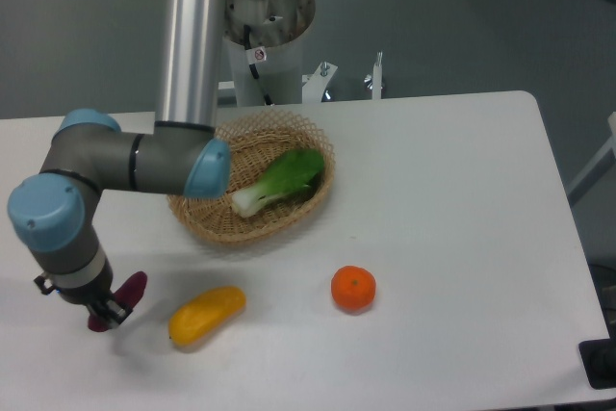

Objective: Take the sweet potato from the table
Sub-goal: 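Lower the gripper around the purple sweet potato and close on it, then lift the held sweet potato and carry it back toward the start pose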

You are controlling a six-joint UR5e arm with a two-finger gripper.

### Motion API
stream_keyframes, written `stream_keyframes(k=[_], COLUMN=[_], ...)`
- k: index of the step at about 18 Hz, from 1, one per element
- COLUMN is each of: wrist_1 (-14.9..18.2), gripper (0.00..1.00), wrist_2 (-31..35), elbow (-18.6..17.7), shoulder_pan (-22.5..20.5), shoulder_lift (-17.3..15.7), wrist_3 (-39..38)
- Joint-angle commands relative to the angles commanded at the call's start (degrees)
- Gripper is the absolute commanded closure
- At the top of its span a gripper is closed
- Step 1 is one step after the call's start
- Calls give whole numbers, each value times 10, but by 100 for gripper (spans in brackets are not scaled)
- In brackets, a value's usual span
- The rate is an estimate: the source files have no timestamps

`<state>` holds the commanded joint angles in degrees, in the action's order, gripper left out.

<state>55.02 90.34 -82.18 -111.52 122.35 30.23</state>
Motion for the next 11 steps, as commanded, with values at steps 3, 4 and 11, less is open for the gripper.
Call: stream_keyframes(k=[3,4,11], wrist_1=[2,5,8], gripper=[100,100,100], wrist_2=[34,34,28], elbow=[0,-1,-25], shoulder_pan=[-45,-65,-198], shoulder_lift=[-15,-19,-52], wrist_3=[2,2,95])
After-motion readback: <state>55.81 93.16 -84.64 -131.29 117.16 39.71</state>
